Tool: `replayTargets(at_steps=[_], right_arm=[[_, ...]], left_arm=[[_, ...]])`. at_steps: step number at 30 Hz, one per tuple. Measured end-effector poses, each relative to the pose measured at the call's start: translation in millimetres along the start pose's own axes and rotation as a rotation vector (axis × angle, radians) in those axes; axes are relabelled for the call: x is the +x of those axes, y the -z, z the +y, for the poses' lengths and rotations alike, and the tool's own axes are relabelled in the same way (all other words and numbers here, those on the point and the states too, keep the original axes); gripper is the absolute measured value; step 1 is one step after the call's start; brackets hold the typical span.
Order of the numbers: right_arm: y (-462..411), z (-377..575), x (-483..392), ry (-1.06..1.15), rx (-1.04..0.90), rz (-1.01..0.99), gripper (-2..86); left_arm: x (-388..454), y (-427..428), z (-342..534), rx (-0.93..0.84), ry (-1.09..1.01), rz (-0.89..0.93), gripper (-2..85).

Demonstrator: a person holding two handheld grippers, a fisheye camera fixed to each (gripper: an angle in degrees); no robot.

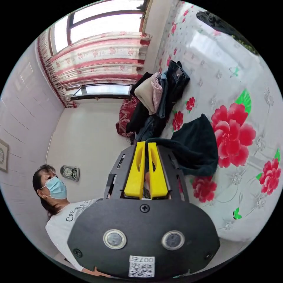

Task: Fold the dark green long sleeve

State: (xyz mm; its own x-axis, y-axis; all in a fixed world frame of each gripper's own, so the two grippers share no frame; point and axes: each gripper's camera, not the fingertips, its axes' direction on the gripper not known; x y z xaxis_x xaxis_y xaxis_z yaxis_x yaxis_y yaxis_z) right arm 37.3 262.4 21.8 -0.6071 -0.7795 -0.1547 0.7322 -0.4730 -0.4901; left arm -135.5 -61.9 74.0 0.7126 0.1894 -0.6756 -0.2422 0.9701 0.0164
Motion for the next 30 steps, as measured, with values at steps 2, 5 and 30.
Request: replayTargets(at_steps=[2, 5, 30], right_arm=[[-20.2, -37.2, -14.0, 0.075, 0.065, 0.17, 4.0], [-55.8, -68.4, -7.9, 0.132, 0.103, 0.405, 7.1], [-232.8, -49.2, 22.5, 0.311, -0.137, 0.489, 6.9]], left_arm=[[11.3, -19.1, -39.5, 0.061, -0.066, -0.101, 6.7], [10.2, -43.0, -70.0, 0.16, -0.02, -0.172, 9.7], [-67.9, -38.7, 46.8, 0.072, 0.188, -0.257, 9.2]])
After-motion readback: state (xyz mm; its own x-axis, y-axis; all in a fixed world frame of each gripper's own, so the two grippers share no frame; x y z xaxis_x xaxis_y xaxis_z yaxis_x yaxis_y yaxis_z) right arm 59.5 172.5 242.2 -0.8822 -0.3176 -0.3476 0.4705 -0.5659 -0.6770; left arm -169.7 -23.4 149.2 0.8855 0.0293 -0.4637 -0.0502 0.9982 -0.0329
